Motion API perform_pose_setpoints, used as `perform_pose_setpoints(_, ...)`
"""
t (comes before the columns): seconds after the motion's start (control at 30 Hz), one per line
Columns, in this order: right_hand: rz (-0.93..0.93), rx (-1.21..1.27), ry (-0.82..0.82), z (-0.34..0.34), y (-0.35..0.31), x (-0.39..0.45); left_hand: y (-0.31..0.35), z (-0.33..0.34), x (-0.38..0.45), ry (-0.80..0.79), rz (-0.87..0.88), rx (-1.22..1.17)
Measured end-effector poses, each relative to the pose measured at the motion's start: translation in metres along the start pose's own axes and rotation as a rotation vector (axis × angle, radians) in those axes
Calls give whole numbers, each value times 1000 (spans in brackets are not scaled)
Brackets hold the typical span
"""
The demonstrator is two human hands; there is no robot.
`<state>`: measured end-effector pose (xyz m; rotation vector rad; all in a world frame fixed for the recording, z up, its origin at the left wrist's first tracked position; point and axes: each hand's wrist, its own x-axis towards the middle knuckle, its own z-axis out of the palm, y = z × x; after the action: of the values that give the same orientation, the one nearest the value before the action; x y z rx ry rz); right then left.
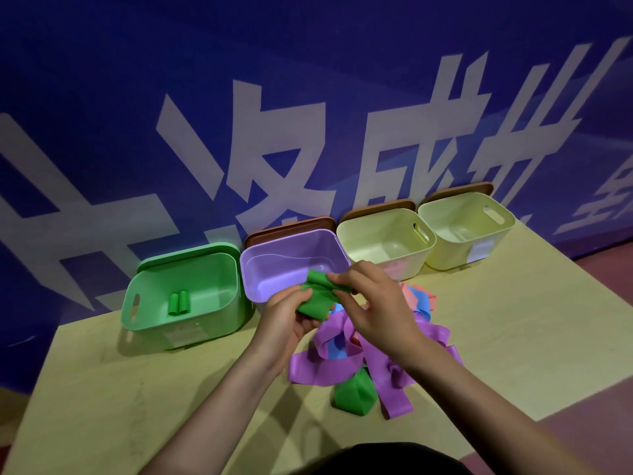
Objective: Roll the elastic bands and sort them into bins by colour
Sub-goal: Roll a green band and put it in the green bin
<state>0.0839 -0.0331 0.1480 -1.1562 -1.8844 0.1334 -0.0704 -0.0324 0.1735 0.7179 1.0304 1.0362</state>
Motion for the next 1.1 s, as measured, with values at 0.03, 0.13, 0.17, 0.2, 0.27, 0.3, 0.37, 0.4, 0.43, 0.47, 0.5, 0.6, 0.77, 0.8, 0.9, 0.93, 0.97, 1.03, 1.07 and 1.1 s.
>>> perform_pose_setpoints(0.03, -26, -21, -1, 1, 1, 0, 2, 1, 1, 3, -2, -9)
perform_pose_setpoints(0.13, -74, -60, -3, 0, 2, 3, 5, 5, 4, 9, -10, -18)
perform_pose_setpoints(0.17, -87, -58, -17, -1, 2, 5, 5, 5, 5, 10, -3, -2)
perform_pose_setpoints(0.2, -101, -48, -38, -2, 2, 6, 4, 6, 6, 11, 7, 22)
perform_pose_setpoints(0.27, -108, 22, -101, -7, 5, 7, 1, 6, 7, 10, 21, 66)
perform_pose_setpoints(0.3, -83, 95, -134, -10, 6, 7, 0, 7, 7, 9, 20, 83)
perform_pose_setpoints(0.37, 30, 288, -176, -15, 7, 5, -2, 7, 7, 10, 22, 117)
perform_pose_setpoints(0.4, 118, 385, -181, -17, 5, 2, -2, 7, 6, 15, 32, 129)
perform_pose_setpoints(0.43, 218, 483, -166, -17, 2, 0, -2, 6, 6, 17, 51, 142)
perform_pose_setpoints(0.47, 326, 578, -133, -16, -1, -2, -1, 5, 5, 8, 76, 163)
perform_pose_setpoints(0.5, 427, 658, -101, -14, -4, -2, -1, 4, 4, -7, 105, 191)
perform_pose_setpoints(0.6, 602, 734, -113, -7, -12, 0, -3, 3, 2, -47, 173, 234)
perform_pose_setpoints(0.77, 629, 709, -120, -1, -16, 2, -9, -2, 3, -27, 151, 205)
perform_pose_setpoints(0.8, 629, 703, -121, -1, -16, 3, -10, -3, 4, -20, 150, 218)
perform_pose_setpoints(0.9, 608, 733, -115, -2, -19, 4, -6, -4, 3, -26, 138, 206)
perform_pose_setpoints(0.93, 587, 744, -109, -2, -20, 4, -4, -3, 2, -48, 111, 157)
perform_pose_setpoints(0.97, 560, 744, -93, -2, -22, 4, -1, -2, 2, -79, 77, 92)
perform_pose_setpoints(1.03, 506, 723, -67, -2, -22, 4, 1, 0, 2, -133, 7, 0)
perform_pose_setpoints(1.07, 488, 724, -61, -2, -22, 4, 1, 1, 1, -157, -23, -15)
perform_pose_setpoints(1.1, 471, 740, -64, -2, -21, 4, 1, 3, 1, -181, -49, -26)
